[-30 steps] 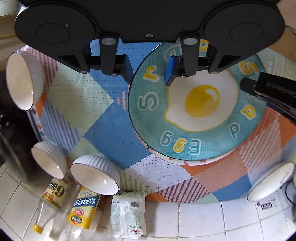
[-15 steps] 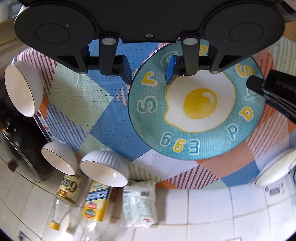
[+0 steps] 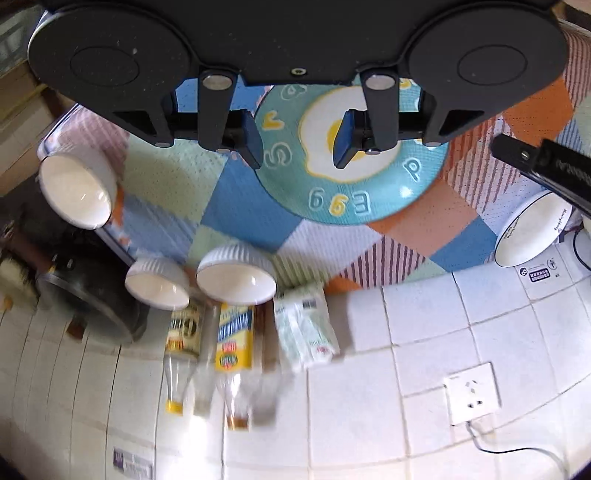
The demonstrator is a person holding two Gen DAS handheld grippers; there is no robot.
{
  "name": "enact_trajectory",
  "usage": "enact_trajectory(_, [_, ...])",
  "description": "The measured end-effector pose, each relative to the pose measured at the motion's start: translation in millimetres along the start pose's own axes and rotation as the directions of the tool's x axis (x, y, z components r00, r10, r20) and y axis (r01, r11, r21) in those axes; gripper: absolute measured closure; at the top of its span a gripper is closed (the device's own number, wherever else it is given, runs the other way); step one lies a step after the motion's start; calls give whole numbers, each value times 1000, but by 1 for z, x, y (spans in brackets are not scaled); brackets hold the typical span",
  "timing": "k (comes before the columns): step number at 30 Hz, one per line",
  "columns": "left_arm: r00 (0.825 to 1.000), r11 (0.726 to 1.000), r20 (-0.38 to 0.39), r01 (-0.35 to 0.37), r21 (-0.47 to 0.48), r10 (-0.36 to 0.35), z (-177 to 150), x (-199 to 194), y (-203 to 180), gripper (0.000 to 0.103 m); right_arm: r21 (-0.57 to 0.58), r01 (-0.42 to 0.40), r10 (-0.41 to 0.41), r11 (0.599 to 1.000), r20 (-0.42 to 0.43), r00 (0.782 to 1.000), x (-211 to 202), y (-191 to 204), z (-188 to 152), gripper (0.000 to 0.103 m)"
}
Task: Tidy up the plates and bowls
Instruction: 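Lower the egg plate onto the bunny plate and open the left gripper, then move the left gripper to the white Morning Honey plate and grasp its rim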
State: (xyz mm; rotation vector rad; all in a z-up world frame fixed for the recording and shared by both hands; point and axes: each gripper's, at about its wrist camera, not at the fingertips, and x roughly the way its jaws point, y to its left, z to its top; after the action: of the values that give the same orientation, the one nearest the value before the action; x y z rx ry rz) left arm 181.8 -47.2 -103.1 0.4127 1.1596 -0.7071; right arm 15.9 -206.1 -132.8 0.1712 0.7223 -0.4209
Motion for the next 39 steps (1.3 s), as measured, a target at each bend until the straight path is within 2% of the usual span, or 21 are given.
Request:
enact_trajectory(6, [998, 999, 38, -40, 17, 39, -21, -22, 35, 64, -13, -85, 86, 996, 73, 994, -27, 31, 0, 47])
enact_trajectory(9, [998, 999, 43, -40, 0, 40, -32, -29, 60, 63, -70, -125, 132, 990, 103, 986, -39, 53, -3, 46])
enact_trajectory(13, [998, 999, 40, -37, -28, 39, -44, -32, 97, 62, -61, -147, 154, 987, 145, 977, -50, 77, -3, 37])
enact_trajectory(18, [998, 997, 36, -39, -68, 41, -59, -30, 145, 60, -98, -162, 177, 982, 178, 968, -53, 113, 0, 33])
enact_trajectory(24, [998, 994, 32, -56, -98, 60, -61, -24, 195, 57, -202, -175, 214, 963, 187, 959, -41, 165, 8, 29])
enact_trajectory(28, [993, 993, 30, -110, -39, 111, -53, -19, 218, 50, -258, -168, 218, 951, 176, 960, -27, 196, 12, 28])
enact_trajectory(31, [991, 991, 18, -130, -22, 131, -41, -13, 237, 46, -272, -194, 242, 943, 155, 958, -13, 218, 14, 28])
enact_trajectory(33, [990, 990, 5, -138, -39, 138, -33, -7, 248, 41, -279, -207, 254, 938, 145, 956, -3, 232, 16, 28])
enact_trajectory(39, [989, 984, -44, -145, -106, 141, -22, 16, 270, 38, -240, -281, 314, 929, 110, 943, 35, 261, 23, 28])
